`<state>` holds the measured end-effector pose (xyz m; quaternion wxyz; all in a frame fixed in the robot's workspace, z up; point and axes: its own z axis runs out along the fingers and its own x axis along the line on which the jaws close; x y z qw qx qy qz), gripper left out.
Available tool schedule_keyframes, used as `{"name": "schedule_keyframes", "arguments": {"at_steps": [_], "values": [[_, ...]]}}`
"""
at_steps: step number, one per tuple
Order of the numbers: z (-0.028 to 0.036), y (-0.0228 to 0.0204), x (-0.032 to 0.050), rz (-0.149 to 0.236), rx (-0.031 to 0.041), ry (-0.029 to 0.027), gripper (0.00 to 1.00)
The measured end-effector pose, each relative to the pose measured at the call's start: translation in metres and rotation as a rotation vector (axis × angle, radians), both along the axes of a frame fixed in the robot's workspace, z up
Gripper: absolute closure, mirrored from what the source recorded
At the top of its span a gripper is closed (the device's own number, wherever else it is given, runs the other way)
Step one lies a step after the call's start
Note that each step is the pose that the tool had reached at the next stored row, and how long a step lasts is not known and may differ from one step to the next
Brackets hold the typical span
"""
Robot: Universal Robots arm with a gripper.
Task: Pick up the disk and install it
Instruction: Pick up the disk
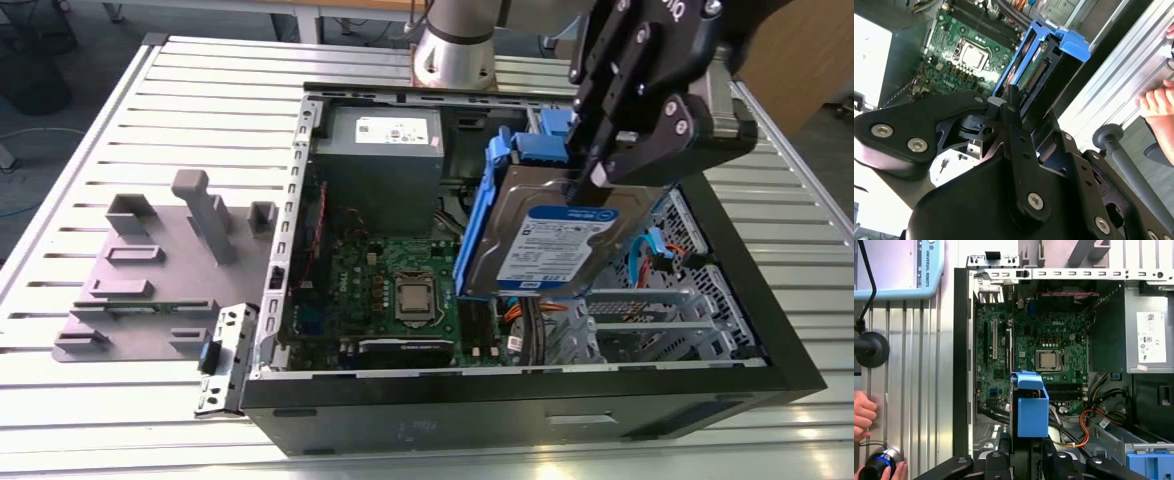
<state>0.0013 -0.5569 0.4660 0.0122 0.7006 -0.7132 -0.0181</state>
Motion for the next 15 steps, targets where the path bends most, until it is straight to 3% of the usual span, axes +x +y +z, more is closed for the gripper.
{"name": "schedule_keyframes", "arguments": {"at_steps": [15], "values": [[-0.0001, -0.0004, 0.064, 0.0, 0.0001, 0.0018, 0.65]]}}
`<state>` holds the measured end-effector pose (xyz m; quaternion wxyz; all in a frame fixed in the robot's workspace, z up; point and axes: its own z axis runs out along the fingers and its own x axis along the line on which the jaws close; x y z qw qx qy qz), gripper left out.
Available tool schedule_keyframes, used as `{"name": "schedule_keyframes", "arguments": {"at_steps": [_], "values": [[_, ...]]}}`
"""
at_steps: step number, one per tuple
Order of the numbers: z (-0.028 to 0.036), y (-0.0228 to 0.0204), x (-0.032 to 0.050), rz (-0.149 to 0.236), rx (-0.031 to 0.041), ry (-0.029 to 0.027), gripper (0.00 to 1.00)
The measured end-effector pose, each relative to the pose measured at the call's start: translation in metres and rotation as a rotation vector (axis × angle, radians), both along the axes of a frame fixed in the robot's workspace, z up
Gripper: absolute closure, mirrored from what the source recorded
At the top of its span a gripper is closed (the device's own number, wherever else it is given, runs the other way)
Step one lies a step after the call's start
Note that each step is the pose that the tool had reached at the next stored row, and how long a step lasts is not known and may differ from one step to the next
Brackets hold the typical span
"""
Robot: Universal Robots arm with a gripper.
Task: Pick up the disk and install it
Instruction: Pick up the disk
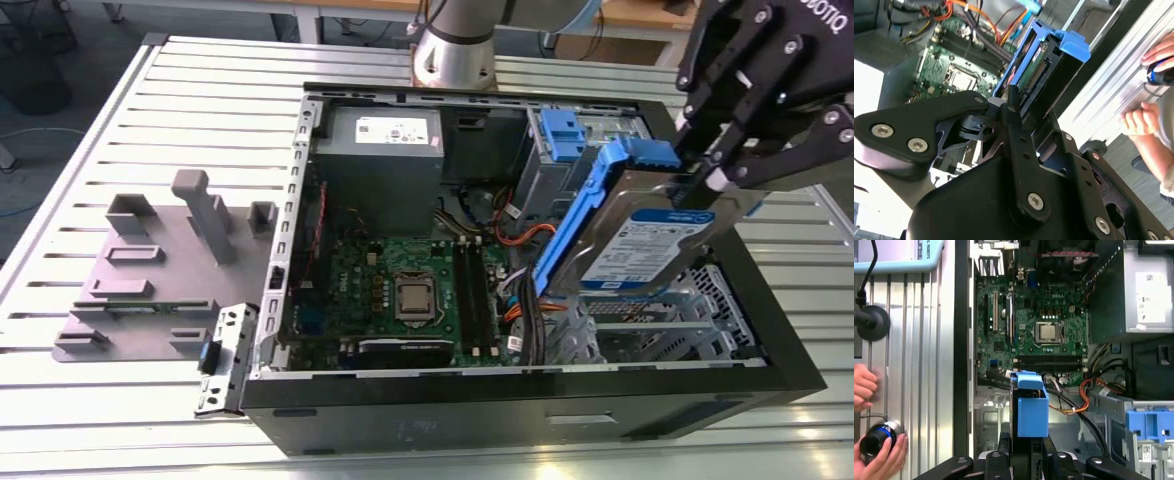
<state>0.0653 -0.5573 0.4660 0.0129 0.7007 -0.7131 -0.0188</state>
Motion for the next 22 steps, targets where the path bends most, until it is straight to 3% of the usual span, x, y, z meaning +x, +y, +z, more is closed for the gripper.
{"name": "schedule_keyframes", "arguments": {"at_steps": [5, 8, 11, 19, 22], "values": [[-0.0005, -0.0008, 0.0178, 0.0, -0.0001, 0.0, 0.65], [-0.0018, -0.0043, 0.0238, 0.0, 0.0001, 0.0, 0.65], [-0.0034, -0.0082, 0.0274, 0.0, -0.0001, 0.0, 0.65], [-0.0067, -0.0095, 0.0309, 0.0, -0.0001, 0.0, 0.65], [-0.0077, -0.0096, 0.036, 0.0, 0.0, 0.0001, 0.65]]}}
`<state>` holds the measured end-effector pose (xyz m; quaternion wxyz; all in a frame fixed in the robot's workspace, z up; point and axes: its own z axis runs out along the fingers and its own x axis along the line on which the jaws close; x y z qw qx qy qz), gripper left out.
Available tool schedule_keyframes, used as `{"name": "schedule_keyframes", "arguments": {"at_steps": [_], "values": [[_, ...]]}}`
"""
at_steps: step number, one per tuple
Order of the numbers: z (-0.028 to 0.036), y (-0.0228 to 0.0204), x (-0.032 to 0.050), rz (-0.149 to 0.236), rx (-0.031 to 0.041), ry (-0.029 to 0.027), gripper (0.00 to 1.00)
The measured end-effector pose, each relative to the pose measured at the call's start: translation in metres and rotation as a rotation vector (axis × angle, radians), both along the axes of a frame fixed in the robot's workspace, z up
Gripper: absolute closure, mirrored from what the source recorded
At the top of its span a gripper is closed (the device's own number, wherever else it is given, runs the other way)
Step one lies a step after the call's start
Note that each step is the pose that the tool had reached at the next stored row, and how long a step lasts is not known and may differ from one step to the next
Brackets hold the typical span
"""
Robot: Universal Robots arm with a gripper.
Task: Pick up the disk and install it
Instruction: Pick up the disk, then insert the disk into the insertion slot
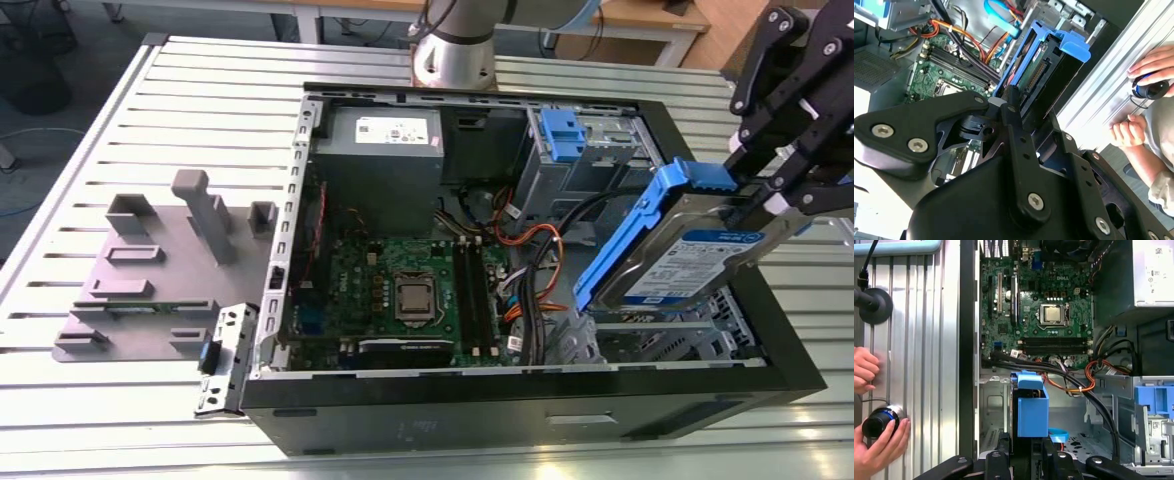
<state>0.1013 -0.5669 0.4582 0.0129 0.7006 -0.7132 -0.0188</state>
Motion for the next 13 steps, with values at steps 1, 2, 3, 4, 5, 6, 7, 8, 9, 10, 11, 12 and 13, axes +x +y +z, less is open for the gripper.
{"name": "schedule_keyframes", "arguments": {"at_steps": [1, 2, 3, 4, 5, 6, 7, 8, 9, 10, 11, 12, 13], "values": [[-0.0002, 0.0, 0.0024, 0.0, 0.0, 0.0, 0.65], [-0.0005, 0.0, 0.0048, 0.0, 0.0, 0.0, 0.65], [-0.0007, 0.0, 0.0073, 0.0, 0.0, 0.0001, 0.65], [-0.0008, 0.0, 0.0093, 0.0, 0.0, 0.0001, 0.65], [-0.0011, 0.0, 0.0111, 0.0, 0.0, 0.0001, 0.65], [-0.0014, 0.0, 0.0124, 0.0, 0.0002, 0.0001, 0.65], [-0.0018, 0.0001, 0.0132, 0.0, 0.0, 0.0001, 0.65], [-0.0025, 0.0, 0.0135, 0.0, -0.0002, 0.0001, 0.65], [-0.0032, 0.0, 0.0136, 0.0, -0.0001, 0.0001, 0.65], [-0.0037, 0.0, 0.0136, 0.0, 0.0, 0.0001, 0.65], [-0.0037, 0.0, 0.0136, 0.0, -0.0002, 0.0001, 0.65], [-0.0042, -0.0001, 0.0137, 0.0, 0.0, 0.0001, 0.65], [-0.0046, -0.0001, 0.0137, 0.0, 0.0001, 0.0001, 0.65]]}}
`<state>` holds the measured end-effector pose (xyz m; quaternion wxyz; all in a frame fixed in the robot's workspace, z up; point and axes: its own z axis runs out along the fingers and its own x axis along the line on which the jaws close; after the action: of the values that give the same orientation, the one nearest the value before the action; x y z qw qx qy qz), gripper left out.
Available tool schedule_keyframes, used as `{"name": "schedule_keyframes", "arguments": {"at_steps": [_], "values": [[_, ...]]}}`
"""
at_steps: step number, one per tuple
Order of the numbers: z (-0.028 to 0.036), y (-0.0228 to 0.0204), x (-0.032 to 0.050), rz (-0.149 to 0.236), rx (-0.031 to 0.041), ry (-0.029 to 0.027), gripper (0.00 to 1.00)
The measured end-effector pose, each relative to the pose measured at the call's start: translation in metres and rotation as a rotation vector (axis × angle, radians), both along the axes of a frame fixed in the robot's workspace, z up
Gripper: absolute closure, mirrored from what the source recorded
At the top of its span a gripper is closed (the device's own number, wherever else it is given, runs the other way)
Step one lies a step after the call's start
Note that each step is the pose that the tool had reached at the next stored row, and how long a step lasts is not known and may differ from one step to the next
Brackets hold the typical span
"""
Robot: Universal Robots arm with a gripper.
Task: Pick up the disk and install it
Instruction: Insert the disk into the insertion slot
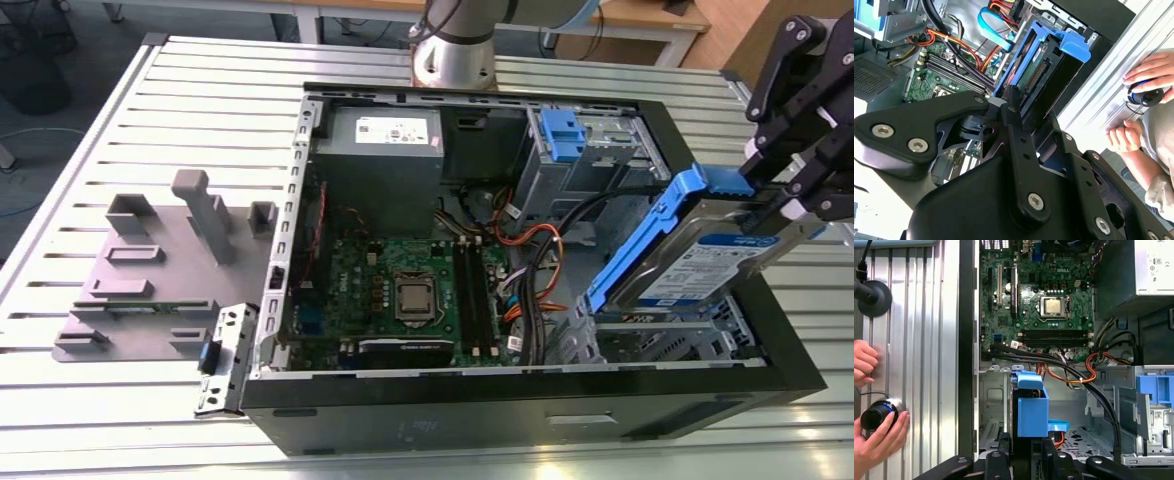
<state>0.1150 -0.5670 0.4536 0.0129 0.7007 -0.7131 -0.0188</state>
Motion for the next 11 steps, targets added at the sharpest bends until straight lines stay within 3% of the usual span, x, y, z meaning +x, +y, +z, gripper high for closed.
{"name": "schedule_keyframes", "arguments": {"at_steps": [11], "values": [[-0.0031, -0.0002, 0.0025, 0.0, 0.0001, 0.0, 0.65]]}}
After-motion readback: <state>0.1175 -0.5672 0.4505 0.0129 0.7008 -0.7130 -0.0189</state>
